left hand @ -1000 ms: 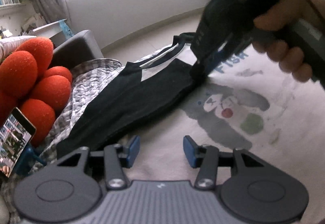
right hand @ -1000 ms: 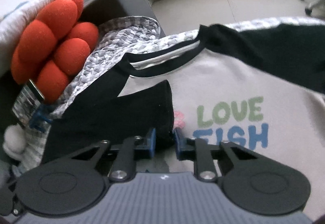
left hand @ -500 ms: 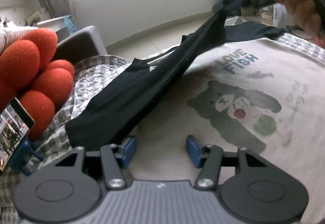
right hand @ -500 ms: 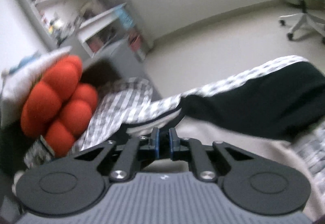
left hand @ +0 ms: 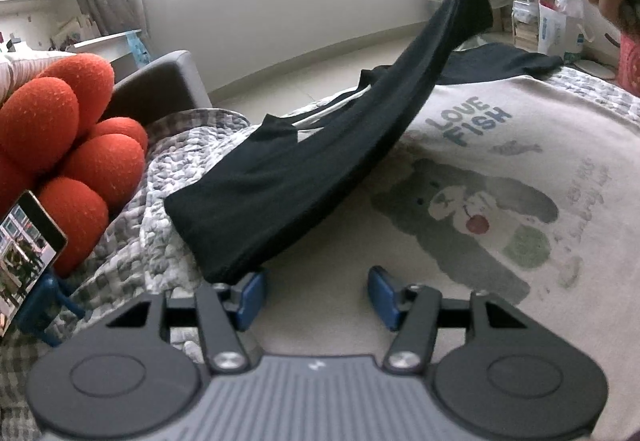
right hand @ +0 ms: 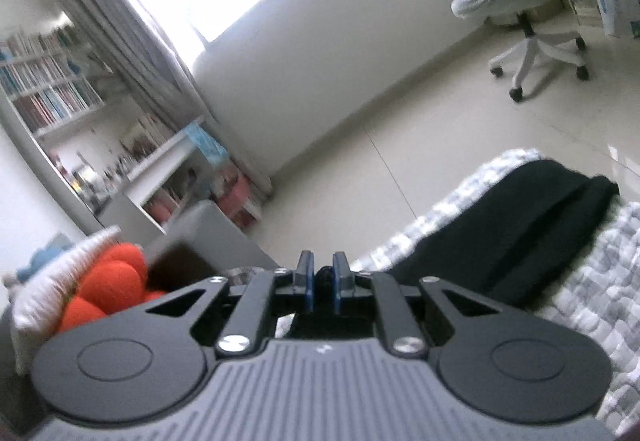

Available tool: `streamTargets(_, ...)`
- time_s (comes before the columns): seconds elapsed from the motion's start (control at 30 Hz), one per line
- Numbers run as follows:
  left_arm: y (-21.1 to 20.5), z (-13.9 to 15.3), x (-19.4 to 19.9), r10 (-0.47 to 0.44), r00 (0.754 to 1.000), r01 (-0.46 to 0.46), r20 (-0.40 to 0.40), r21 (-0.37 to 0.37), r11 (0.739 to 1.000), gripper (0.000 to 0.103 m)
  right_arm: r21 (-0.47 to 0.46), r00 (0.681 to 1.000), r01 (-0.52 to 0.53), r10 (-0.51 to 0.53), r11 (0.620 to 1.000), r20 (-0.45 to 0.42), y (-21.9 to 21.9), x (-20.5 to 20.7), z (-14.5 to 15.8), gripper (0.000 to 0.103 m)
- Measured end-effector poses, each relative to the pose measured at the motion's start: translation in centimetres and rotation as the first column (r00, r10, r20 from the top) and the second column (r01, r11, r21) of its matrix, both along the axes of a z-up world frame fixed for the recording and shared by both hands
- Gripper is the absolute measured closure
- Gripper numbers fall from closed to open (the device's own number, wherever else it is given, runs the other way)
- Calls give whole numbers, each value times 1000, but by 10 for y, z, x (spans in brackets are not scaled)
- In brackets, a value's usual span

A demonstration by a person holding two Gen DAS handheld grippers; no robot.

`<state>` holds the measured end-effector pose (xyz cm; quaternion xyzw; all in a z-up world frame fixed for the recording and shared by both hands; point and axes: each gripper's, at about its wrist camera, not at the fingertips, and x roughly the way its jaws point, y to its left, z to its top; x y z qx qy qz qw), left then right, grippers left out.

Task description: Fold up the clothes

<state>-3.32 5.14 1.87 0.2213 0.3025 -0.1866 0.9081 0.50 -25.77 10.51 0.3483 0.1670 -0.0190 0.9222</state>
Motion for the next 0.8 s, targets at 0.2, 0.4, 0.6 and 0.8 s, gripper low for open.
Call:
streamTargets(0.2, 9, 3, 6, 25, 999, -26, -27, -42, 999, 44, 88, 995, -17, 8, 996, 99, -11, 3, 10, 92)
streamTargets(0.4, 14, 4, 1, 30, 999, -31, -25, -40, 999, 44, 1, 986, -47, 46, 999, 162, -7, 10, 33, 97)
streamTargets(0.6, 7, 6, -1, 28, 1000, -28, 2, -18, 999, 40, -170, 967, -181, 144, 969, -209, 14, 46, -6, 88)
streamTargets(0.8, 5, 4, 9, 50, 999, -50, -8, -35, 998, 38, -174, 910, -184, 101, 967, -402, 6, 58, -32, 48)
